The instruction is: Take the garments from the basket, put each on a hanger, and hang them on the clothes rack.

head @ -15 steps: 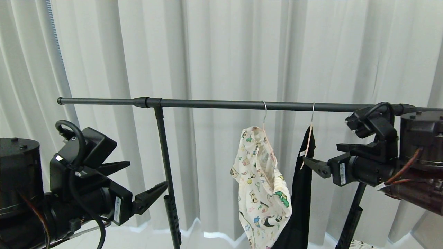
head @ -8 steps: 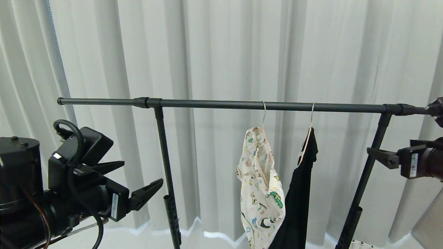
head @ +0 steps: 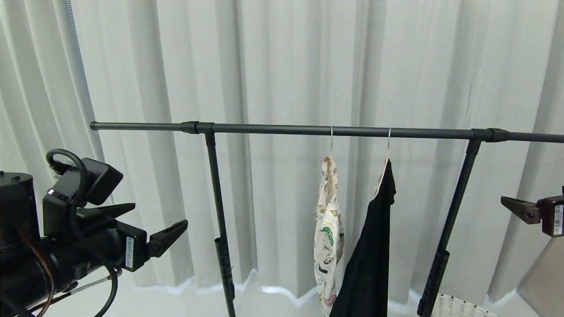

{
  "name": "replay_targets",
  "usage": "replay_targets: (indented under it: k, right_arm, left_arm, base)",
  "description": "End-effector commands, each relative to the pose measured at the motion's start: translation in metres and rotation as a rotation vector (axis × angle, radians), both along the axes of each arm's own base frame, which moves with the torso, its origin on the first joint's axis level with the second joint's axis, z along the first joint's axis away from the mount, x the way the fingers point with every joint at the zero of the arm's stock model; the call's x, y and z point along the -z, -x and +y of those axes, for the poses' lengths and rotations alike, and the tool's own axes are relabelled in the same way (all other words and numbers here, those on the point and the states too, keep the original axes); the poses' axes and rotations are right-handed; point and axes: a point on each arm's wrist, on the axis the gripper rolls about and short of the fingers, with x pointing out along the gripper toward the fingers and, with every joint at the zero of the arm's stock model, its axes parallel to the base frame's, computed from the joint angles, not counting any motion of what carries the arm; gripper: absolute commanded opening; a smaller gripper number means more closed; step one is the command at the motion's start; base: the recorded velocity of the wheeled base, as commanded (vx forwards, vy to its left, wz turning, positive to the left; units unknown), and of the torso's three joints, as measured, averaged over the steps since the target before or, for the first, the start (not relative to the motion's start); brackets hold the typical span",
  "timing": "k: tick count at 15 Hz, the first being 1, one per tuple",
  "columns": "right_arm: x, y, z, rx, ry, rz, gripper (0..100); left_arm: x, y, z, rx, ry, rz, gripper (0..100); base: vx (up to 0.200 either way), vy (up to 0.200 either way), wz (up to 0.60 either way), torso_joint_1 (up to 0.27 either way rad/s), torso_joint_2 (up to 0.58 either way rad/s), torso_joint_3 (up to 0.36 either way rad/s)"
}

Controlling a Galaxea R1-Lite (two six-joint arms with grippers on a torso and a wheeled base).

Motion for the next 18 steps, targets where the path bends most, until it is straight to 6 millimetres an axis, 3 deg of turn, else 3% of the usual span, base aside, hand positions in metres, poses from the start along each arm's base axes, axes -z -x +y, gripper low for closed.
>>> replay_targets:
  k: [1,12,15,18]
  right_arm:
    - [0.000,0.000,0.000,0.000,0.002,0.001,100]
    - [0.011,0.005,-0.012,0.083,0.016,0.032,100]
    - [0.010,0.011,-0.018,0.143,0.046,0.018,100]
    - [0.009,0.029,-0.021,0.156,0.056,-0.021,100]
  left_arm:
    - [-0.001,0.000,0.003,-0.020,0.001,-0.006,100]
    - [0.006,0.007,0.023,-0.165,-0.015,0.005,100]
    - [0.015,0.027,0.035,-0.234,-0.016,0.006,100]
    - [0.026,0.055,0.038,-0.261,-0.013,-0.019,100]
  base:
    - [-0.200,0.000,0.00,-0.007,0.01,0.002]
    - [-0.200,0.000,0.00,0.002,0.00,0.002]
    - [-0.200,0.000,0.00,0.002,0.00,-0.002]
    - [0.000,0.000,0.00,0.000,0.00,0.000]
